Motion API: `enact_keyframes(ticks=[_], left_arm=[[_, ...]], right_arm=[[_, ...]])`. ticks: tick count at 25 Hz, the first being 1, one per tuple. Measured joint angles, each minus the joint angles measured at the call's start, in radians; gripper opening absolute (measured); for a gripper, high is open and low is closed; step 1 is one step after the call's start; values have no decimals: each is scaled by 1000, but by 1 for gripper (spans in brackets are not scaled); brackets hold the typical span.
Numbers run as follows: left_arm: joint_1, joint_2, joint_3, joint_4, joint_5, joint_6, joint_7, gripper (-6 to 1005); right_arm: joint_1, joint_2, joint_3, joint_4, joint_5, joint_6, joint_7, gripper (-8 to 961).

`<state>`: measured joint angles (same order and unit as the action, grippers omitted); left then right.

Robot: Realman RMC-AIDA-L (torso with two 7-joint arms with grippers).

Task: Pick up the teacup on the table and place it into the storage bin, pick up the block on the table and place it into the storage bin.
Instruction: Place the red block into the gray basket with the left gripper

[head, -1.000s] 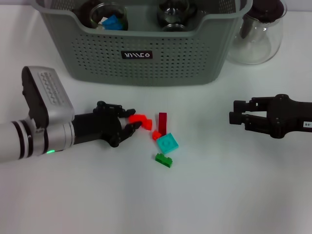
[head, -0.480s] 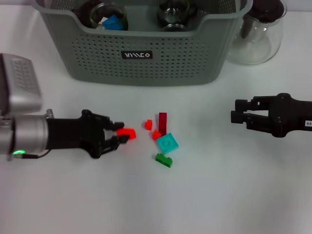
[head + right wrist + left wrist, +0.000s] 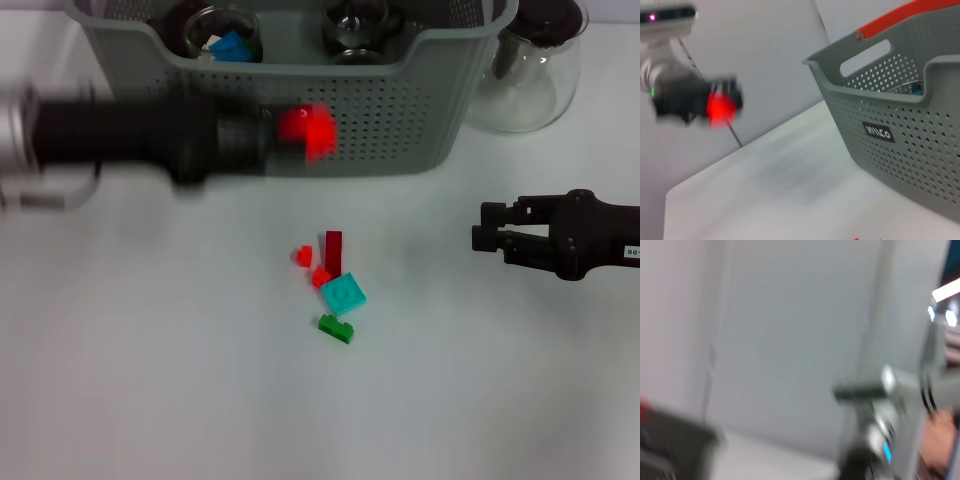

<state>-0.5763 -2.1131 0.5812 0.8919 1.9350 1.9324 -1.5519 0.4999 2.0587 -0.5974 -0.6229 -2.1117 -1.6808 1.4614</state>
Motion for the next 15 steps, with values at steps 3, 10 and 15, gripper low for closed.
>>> enact_keyframes(ticks=[3,10,15], left_arm=[[-63,19,-55,28,-68,-83,-139,325],[-204,166,73,90,25,-423,-523,339],[-294,202,182,98,318,-588,-708,349]], right_arm=[[0,0,-4,0,1,0,-1,424],[3,-1,-2,0,0,-1,-2,424],[8,-2,1,0,0,0,-5,424]])
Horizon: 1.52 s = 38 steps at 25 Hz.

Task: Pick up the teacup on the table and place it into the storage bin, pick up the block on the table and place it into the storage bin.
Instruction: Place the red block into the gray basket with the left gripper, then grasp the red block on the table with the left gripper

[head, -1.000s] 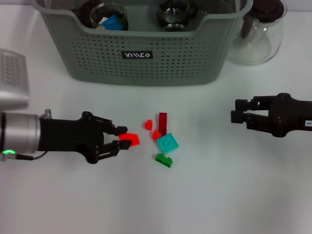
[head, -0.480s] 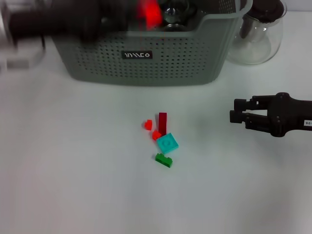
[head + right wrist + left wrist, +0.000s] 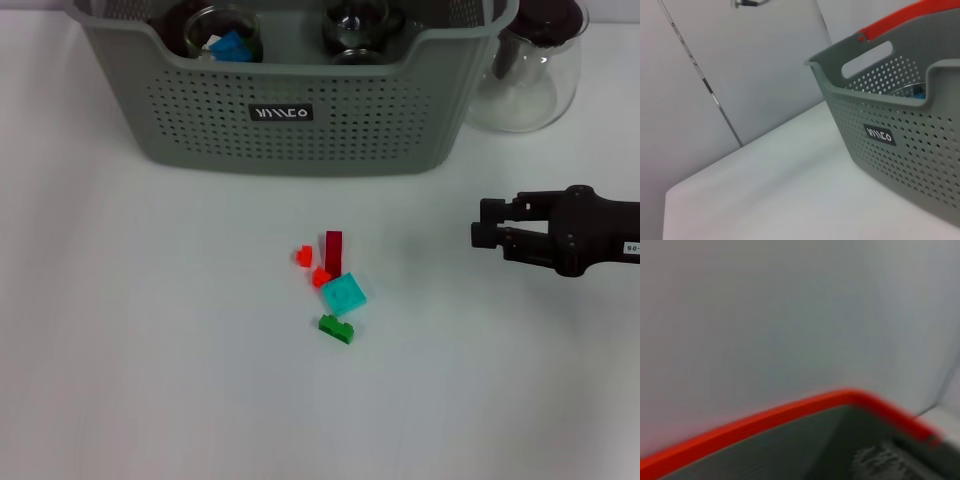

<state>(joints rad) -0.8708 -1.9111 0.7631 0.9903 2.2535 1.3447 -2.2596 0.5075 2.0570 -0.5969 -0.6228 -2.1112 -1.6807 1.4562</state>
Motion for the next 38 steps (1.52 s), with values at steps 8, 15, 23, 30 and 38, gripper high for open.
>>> enact_keyframes(ticks=[8,15,23,30,38], left_arm=[[-26,-110,188,12,378,-199,-160,365],[-18,-147,195,77,397,-214,-179,379],[353,-234,99,487,-229,-44,181,656],[589,-254,-21,273,-471,272,677,705],[584,-261,-22,-293,-327,266,1215,698]], right_arm=[[0,2,0,0,0,4,-1,425],[4,3,-5,0,-1,10,2,425],[4,0,1,0,3,10,0,425],[3,1,2,0,3,12,3,425],[5,4,5,0,5,19,10,425]])
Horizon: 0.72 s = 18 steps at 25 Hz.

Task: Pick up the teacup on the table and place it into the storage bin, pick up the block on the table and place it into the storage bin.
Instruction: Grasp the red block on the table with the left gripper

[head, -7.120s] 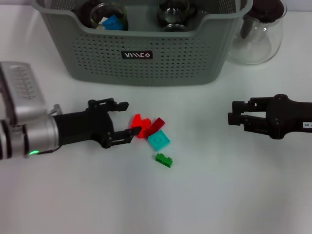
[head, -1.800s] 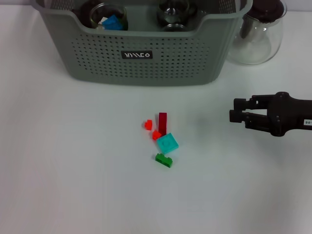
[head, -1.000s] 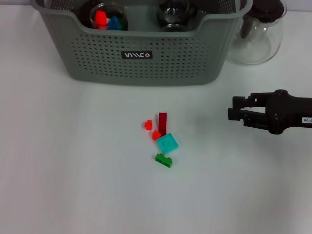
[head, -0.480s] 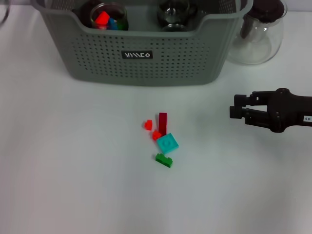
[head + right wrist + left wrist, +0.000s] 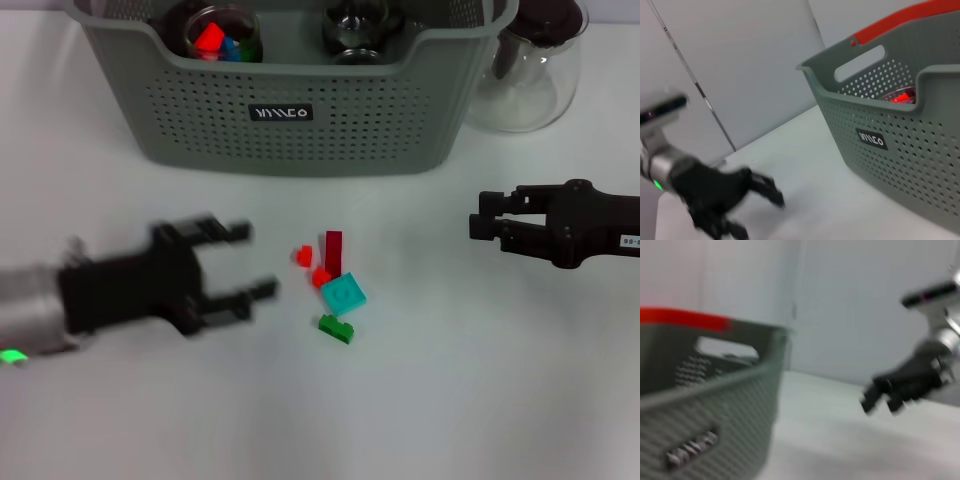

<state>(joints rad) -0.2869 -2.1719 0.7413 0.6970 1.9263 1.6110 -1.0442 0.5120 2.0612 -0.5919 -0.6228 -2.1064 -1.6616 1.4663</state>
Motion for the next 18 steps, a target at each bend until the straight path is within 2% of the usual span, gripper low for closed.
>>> enact_keyframes(ticks=[3,7,12,18], left_arm=[[-44,-1,19,-147,0,-108,125,695],[-96,-3,9,-234,-24,-227,195,691],[-137,-1,11,-275,-47,-317,266,687],[-168,1,49,-287,-37,-350,298,534]], right_arm=[[2,0,-1,0,0,1,0,425],[2,0,0,0,-1,1,0,425],[1,0,-3,2,-4,2,0,425],[3,2,-8,2,-5,0,0,425]])
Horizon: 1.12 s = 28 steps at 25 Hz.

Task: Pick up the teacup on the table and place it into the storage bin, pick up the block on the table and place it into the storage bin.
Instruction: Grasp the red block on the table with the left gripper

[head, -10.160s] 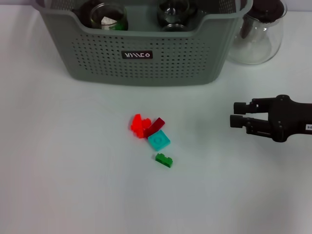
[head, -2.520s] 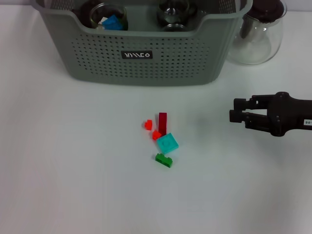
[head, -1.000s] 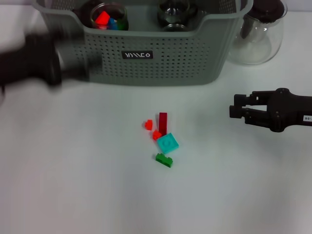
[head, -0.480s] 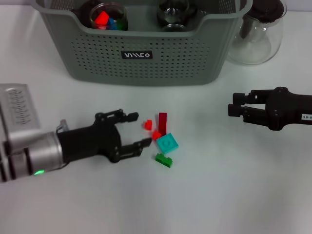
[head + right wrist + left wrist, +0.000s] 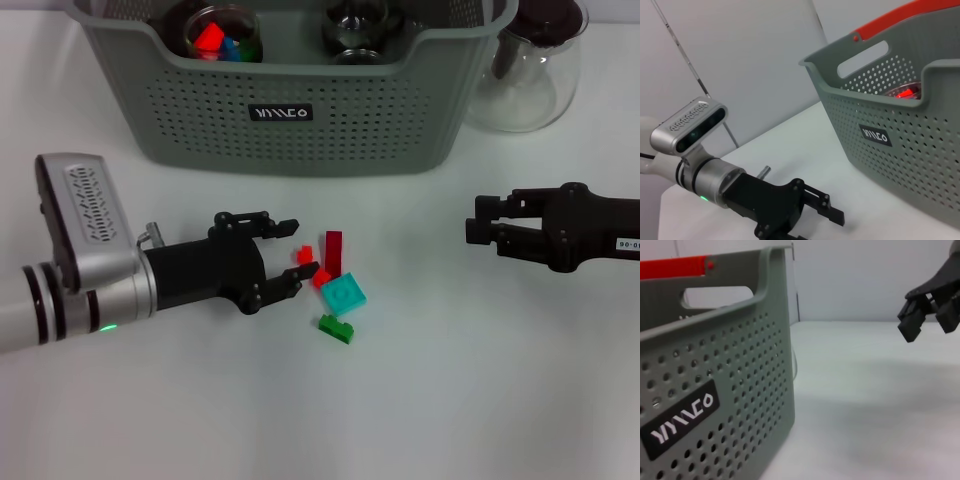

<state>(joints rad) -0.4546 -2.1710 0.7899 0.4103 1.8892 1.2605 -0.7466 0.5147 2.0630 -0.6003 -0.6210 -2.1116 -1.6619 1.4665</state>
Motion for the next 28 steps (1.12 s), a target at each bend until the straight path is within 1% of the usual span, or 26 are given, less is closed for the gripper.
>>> enact_keyframes(ticks=[5,9,14,23,28], left_arm=[[-21,-2,40,-9,1,-66,-12,539],[-37,-4,47,-27,1,-118,-5,530],[-40,-4,49,-37,-3,-110,14,519],[-56,-4,101,-51,-7,-114,17,499],[-43,-4,101,-46,-7,-101,17,480]], right_arm=[[1,0,-1,0,-1,-5,9,425],[1,0,-2,0,-1,-6,10,425],[-3,2,-1,0,-1,-6,11,425],[-7,2,2,0,-1,-6,11,424],[-7,0,4,0,-1,-2,11,424]])
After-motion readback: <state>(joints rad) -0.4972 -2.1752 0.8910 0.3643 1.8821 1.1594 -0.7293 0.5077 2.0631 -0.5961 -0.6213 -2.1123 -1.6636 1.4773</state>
